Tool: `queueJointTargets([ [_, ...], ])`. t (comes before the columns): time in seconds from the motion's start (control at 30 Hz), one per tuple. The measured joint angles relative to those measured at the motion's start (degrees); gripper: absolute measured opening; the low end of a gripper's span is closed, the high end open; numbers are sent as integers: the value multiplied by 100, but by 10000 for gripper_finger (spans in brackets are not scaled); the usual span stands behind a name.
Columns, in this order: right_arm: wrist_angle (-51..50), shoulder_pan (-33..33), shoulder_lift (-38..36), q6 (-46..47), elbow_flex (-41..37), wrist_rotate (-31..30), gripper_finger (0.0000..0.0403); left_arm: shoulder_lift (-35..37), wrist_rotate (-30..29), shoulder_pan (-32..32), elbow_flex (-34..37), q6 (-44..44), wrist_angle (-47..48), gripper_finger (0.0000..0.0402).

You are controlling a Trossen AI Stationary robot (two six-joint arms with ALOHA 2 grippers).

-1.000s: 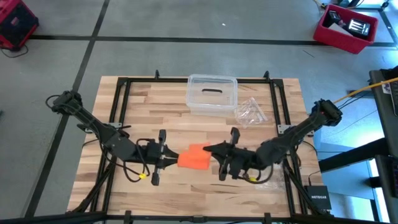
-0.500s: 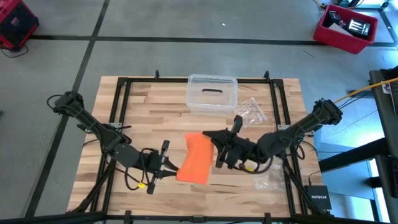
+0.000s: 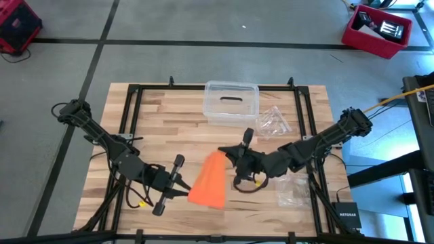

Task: Roll bandage
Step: Roll the orange bandage

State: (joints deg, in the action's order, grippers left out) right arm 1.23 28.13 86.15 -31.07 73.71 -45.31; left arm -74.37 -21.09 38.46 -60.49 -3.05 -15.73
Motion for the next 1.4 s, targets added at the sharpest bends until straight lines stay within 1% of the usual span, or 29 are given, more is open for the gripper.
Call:
queueJointTargets([
  [0.1,-332,12,-2,811,0,235,10,54,-292,-4,0,14,-123,15],
  [0.2,-726,113,-2,1588,0,397,12,171,-438,9,0,137,-127,15],
  [0.37,-1061,251,36,2560,0,462,6,157,-837,6,-2,183,-116,15],
  [0.47,-1204,283,37,2965,0,553,4,164,-976,-52,-2,178,-148,15],
  [0.6,-1179,304,95,3218,0,747,10,162,-982,-150,-2,63,-164,15],
  [0.77,-1184,292,92,3377,0,774,11,162,-987,-213,-4,-86,-146,15],
  [0.9,-1158,296,92,3461,0,1185,11,162,-987,-258,-4,-87,-153,15],
  [0.97,-1177,295,92,3595,0,1179,14,162,-987,-258,-4,-173,-147,15],
  [1.03,-1171,255,92,3798,0,1142,27,162,-987,-260,-4,-201,-153,15],
  [1.1,-1179,244,92,3947,0,1129,51,162,-987,-260,-4,-192,-150,15],
  [1.27,-1251,254,62,3849,9,1126,140,162,-987,-260,-4,-216,-161,15],
  [1.4,-2014,262,-82,3668,359,1157,205,162,-987,-260,-4,-218,-140,15],
])
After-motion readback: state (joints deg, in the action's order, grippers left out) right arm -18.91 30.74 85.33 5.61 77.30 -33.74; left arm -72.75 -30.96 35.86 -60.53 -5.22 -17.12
